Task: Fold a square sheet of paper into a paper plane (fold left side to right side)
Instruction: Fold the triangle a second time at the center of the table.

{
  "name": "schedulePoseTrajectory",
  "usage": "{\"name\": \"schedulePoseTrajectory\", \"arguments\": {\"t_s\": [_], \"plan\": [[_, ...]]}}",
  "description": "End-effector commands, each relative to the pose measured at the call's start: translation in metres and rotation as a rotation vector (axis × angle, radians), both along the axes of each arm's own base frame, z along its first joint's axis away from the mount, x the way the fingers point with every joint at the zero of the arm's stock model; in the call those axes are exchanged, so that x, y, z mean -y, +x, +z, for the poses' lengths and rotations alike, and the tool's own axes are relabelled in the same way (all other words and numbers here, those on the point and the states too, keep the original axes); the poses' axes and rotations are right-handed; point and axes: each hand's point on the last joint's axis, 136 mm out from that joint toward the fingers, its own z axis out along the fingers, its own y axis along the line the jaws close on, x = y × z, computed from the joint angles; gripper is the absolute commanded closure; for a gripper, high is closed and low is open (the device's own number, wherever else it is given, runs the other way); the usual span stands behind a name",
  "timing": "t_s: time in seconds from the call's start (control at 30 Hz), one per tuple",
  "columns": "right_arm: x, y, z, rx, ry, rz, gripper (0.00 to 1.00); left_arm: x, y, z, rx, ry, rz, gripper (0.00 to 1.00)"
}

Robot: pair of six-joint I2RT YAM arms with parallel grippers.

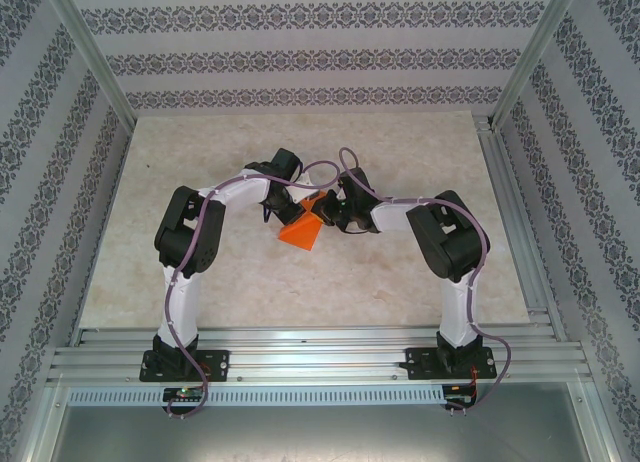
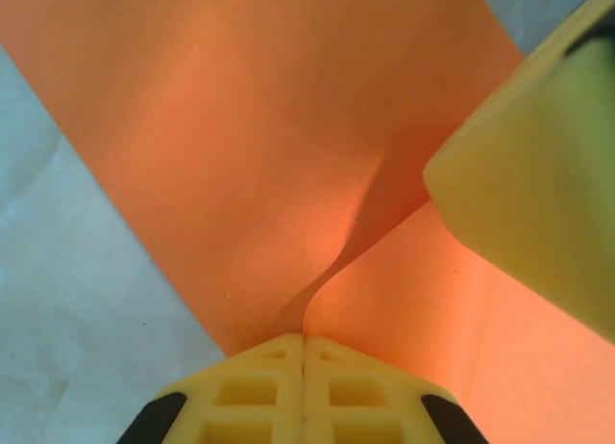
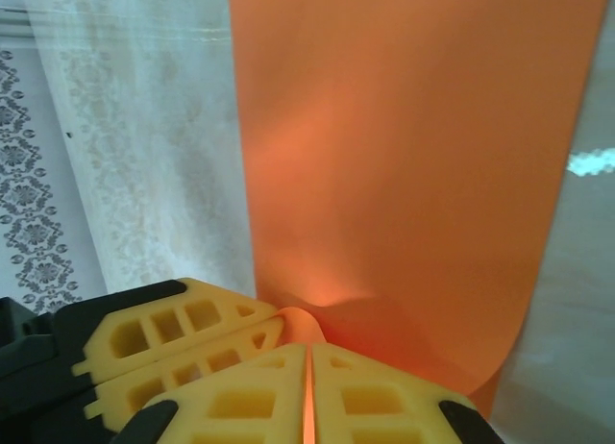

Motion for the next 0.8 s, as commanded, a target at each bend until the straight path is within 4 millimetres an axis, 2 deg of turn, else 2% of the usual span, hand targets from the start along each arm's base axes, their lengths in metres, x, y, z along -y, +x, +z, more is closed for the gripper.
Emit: {"name": "schedulePoseTrajectory", "arguments": {"t_s": [0.0, 0.27, 0.63, 0.77], "plan": [[-0.004, 0.004, -0.003, 0.003, -0.013, -0.014, 0.90, -0.005, -0.002, -0.009, -0.026, 0.036, -0.018, 0.94], [0.001, -0.003, -0.015, -0.019, -0.056, -0.008, 0.90, -0.005, -0.002, -0.009, -0.025, 0.039, -0.019, 0.94], [0.007, -0.016, -0.040, -0.070, -0.119, 0.003, 0.90, -0.005, -0.003, -0.009, -0.027, 0.037, -0.021, 0.94], [0.011, -0.022, -0.049, -0.085, -0.156, 0.005, 0.90, -0.001, 0.000, 0.001, -0.008, -0.005, -0.012, 0.91]]}}
